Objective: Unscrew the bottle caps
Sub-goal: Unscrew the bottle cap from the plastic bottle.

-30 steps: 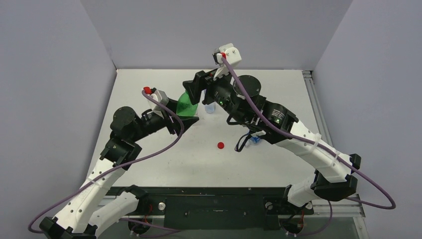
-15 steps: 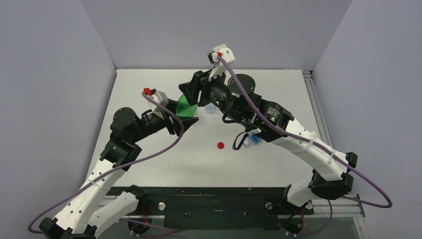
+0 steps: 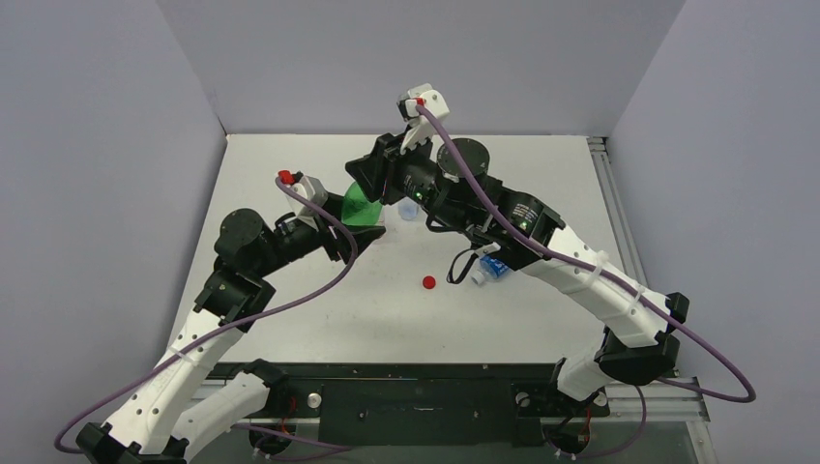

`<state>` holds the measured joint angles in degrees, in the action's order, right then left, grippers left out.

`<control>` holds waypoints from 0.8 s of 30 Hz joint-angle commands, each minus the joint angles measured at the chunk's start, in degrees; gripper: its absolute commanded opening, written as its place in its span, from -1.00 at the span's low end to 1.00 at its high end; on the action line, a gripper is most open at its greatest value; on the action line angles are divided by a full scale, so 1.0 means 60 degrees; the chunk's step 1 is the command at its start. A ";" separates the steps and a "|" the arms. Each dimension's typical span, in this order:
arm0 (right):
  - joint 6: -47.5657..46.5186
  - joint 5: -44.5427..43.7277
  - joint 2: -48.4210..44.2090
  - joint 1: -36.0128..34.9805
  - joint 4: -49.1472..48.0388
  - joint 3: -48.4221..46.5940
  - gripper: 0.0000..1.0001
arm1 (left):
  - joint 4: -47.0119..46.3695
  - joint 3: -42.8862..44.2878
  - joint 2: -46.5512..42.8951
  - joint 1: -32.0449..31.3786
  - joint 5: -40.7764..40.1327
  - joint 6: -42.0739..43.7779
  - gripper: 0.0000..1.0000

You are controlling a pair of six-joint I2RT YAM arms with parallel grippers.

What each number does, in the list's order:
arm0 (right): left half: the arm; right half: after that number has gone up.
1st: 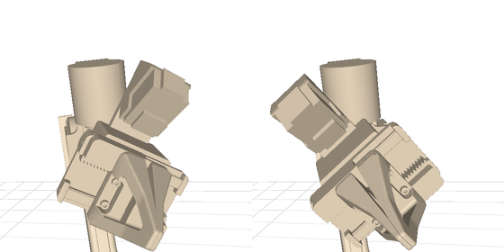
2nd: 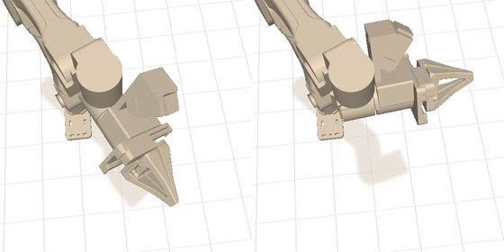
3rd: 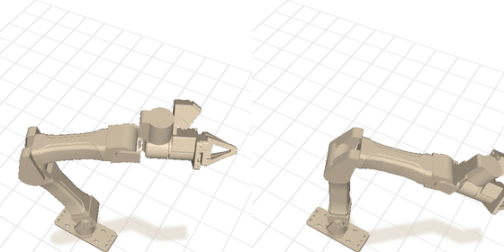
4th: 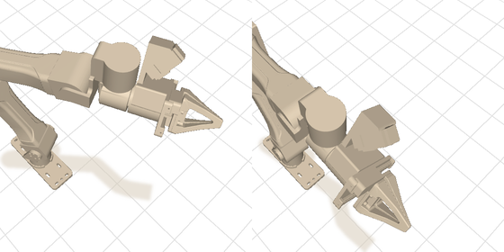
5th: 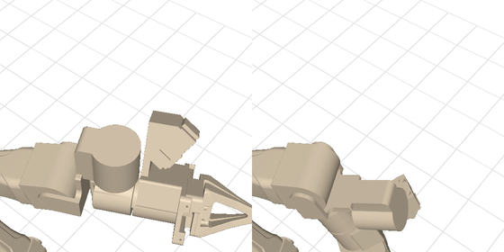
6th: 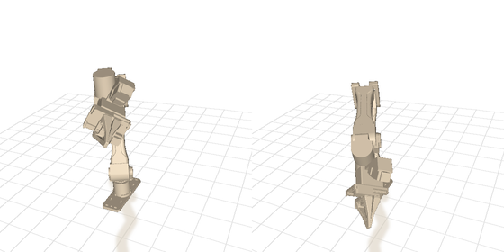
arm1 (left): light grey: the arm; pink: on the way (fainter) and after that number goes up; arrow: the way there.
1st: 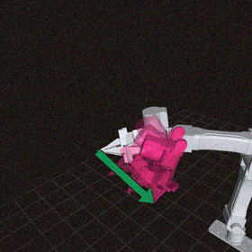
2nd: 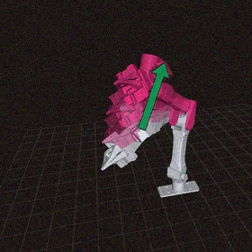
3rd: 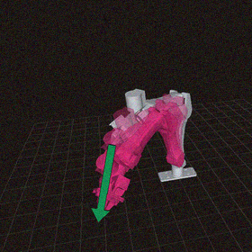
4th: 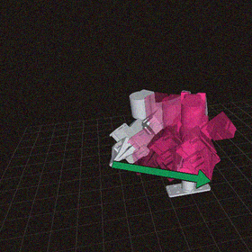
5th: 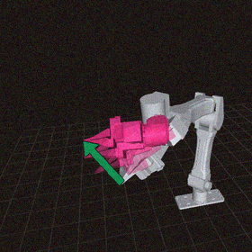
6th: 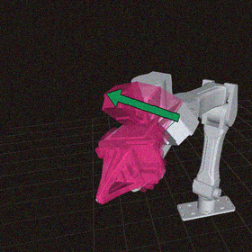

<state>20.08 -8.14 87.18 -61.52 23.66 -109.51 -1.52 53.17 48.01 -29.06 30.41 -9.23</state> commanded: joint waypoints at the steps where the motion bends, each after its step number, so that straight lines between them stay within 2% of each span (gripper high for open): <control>1: -0.0096 0.0478 -0.0422 0.0099 -0.0532 -0.0071 -1.00 | -0.0567 0.0177 -0.0135 -0.0020 -0.0008 -0.0220 -1.00; 4: -0.0392 0.1683 -0.0779 0.0294 -0.1051 0.0488 -1.00 | -0.0845 0.0177 -0.0160 -0.0020 0.0364 -0.0677 -1.00; 11: -0.0344 0.7282 -0.1819 0.1113 -0.3099 0.1764 -1.00 | -0.1853 0.0134 -0.0144 0.0009 0.2185 -0.2559 -1.00; 13: -0.0151 0.8352 -0.1888 0.1271 -0.3428 0.1867 -1.00 | -0.1956 0.0230 -0.0105 0.0009 0.3009 -0.2850 -1.00; 17: 0.0318 0.9587 -0.1970 0.1593 -0.4079 0.2128 -1.00 | -0.2165 0.0408 -0.0049 -0.0029 0.3829 -0.3159 -1.00; 21: 0.0004 0.9246 -0.2030 0.1817 -0.3316 0.2017 -1.00 | -0.1964 0.0418 -0.0054 -0.0037 0.3665 -0.2921 -1.00; 22: -0.0216 0.8912 -0.2128 0.1846 -0.3087 0.1990 -0.89 | -0.1910 0.0406 -0.0078 -0.0036 0.3583 -0.2758 -1.00; 23: -0.0331 0.7908 -0.2191 0.1889 -0.2697 0.1937 -0.66 | -0.1796 0.0401 -0.0092 -0.0042 0.3320 -0.2660 -1.00; 24: -0.0530 0.7262 -0.2348 0.1881 -0.2514 0.1928 -0.20 | -0.1702 0.0376 -0.0110 -0.0039 0.3132 -0.2356 -1.00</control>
<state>19.77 40.18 78.08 -50.87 6.83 -96.79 -11.00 53.41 47.90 -29.39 51.31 -24.93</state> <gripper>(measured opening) 0.308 0.545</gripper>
